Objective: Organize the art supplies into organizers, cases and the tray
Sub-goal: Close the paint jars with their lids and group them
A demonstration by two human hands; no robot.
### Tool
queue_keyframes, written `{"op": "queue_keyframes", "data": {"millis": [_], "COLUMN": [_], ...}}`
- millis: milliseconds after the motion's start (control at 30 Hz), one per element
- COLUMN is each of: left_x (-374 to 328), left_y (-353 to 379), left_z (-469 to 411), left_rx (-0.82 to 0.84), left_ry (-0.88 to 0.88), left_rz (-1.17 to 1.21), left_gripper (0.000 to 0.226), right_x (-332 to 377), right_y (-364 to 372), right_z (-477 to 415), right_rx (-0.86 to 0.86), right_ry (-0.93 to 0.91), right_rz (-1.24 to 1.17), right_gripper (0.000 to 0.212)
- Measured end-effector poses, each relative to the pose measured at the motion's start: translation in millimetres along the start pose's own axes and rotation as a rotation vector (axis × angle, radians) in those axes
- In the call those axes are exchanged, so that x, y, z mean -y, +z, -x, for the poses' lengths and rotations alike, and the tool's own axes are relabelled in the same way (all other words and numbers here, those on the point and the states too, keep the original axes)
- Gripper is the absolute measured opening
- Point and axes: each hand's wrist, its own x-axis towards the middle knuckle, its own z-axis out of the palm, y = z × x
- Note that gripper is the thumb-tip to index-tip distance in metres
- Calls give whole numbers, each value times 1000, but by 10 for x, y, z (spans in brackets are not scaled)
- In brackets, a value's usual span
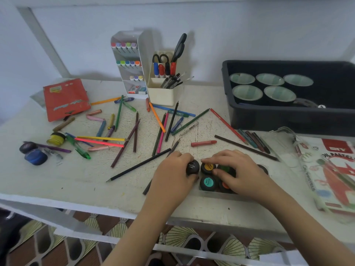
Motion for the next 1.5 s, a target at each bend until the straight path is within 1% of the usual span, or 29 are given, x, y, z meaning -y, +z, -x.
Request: {"op": "queue_keyframes", "data": {"millis": [100, 167, 233, 300, 400, 533, 600, 800, 867, 933, 967, 1033, 1100, 1267, 1500], "left_x": [-22, -24, 12, 63, 114, 117, 123, 132, 130, 146, 168, 288, 474, 1076, 2040], "left_y": [24, 27, 21, -14, -43, -26, -14, -44, -109, -199, -242, -350, -483, -913, -1556], "left_z": [18, 20, 10, -4, -24, -31, -25, 12, 20, 13, 7, -26, -60, -91, -14], "left_rx": [-16, -9, 26, 80, 118, 107, 102, 82, 40, -46, -94, -191, -261, -348, -501], "left_ry": [-32, -54, -76, -99, -111, -66, -45, -33, -27, -60, -89, -135, -185, -296, -398], "left_rz": [7, 45, 78, 114, 134, 30, 20, 115, 237, 402, 464, 507, 515, 498, 345], "left_gripper": [29, 34, 45, 49, 43, 40, 40, 45, 48, 46, 44, 39, 34, 28, 26], "right_x": [3, 6, 7, 13, 24, 37, 55, 144, 196, 252, 284, 378, 515, 950, 1614], "right_y": [-3, -6, -8, -14, -21, -21, -29, -123, -169, -199, -211, -199, -157, 78, 644], "right_z": [1, 3, 7, 2, -3, 7, 6, -35, -67, -97, -101, -150, -234, -560, -1221], "right_rx": [-3, 1, 3, 6, 16, 22, 19, 84, 118, 138, 125, 90, 88, 115, 165], "right_ry": [2, 6, 7, 12, 18, 23, 25, 67, 76, 88, 88, 78, 48, 0, -77], "right_rz": [0, 1, -3, -8, -2, -2, 5, 106, 131, 172, 184, 199, 208, 205, 174], "right_gripper": [34, 34, 34, 34, 34, 34, 35, 35, 35, 35, 35, 35, 36, 37, 40]}}
